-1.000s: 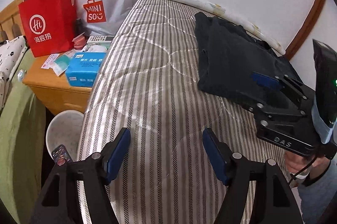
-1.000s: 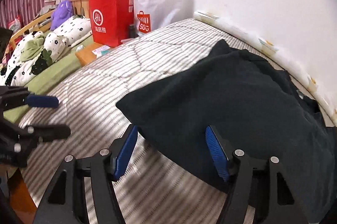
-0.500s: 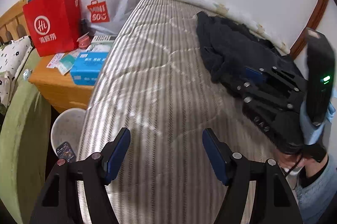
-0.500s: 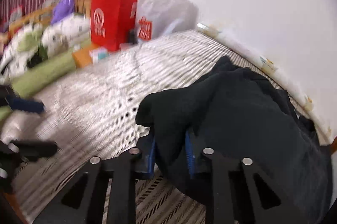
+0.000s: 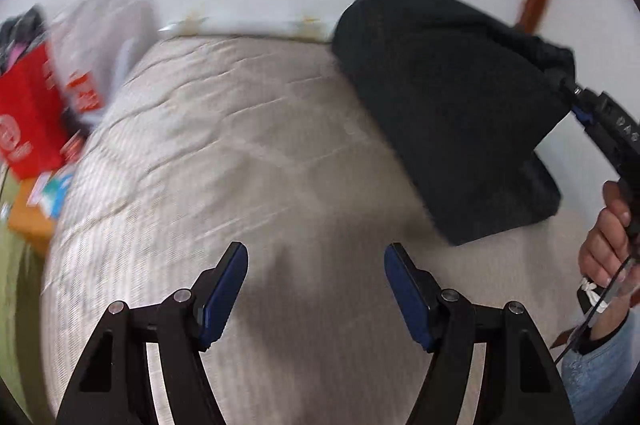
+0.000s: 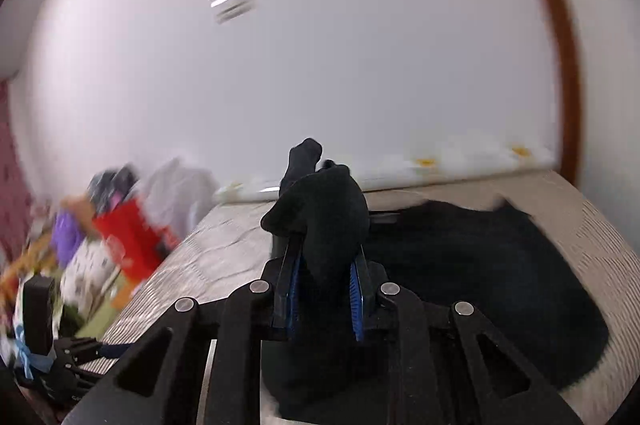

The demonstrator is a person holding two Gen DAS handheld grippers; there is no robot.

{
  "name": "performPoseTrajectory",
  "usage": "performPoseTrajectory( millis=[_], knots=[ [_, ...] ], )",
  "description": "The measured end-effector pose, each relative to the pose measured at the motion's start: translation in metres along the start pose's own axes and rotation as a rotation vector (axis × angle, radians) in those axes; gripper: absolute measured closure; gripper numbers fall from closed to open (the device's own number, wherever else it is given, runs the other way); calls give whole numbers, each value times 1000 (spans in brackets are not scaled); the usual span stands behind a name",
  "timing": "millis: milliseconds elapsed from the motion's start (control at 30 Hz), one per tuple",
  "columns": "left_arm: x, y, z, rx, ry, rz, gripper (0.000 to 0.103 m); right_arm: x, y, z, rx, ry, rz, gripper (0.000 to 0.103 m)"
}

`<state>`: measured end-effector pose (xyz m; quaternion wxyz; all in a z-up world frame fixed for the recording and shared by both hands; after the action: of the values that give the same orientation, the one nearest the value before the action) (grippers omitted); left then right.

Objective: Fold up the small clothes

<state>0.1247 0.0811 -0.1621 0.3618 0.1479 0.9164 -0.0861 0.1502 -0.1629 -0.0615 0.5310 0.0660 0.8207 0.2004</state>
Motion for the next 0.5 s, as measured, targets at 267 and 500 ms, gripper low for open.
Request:
performPoseTrajectory(
  millis=[267, 500],
  knots=[
    [-19, -87, 35, 90, 3, 165, 34, 23, -144, -7, 115, 122, 304, 83],
    [-27, -129, 52, 136, 2, 238, 33, 26, -164, -28, 82, 121, 306, 54]
  ],
)
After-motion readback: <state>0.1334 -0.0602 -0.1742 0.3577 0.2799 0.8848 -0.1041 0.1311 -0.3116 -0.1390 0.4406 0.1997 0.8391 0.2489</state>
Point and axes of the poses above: each gripper's, at about its wrist camera, not at the fingertips, and z roughly the way its jaws point, y to its left, x to its underside, the point moved 4 cm from there along z, roughly the way its jaws point, and after that the axes turned 11 degrees about z, right-handed, at the moved point
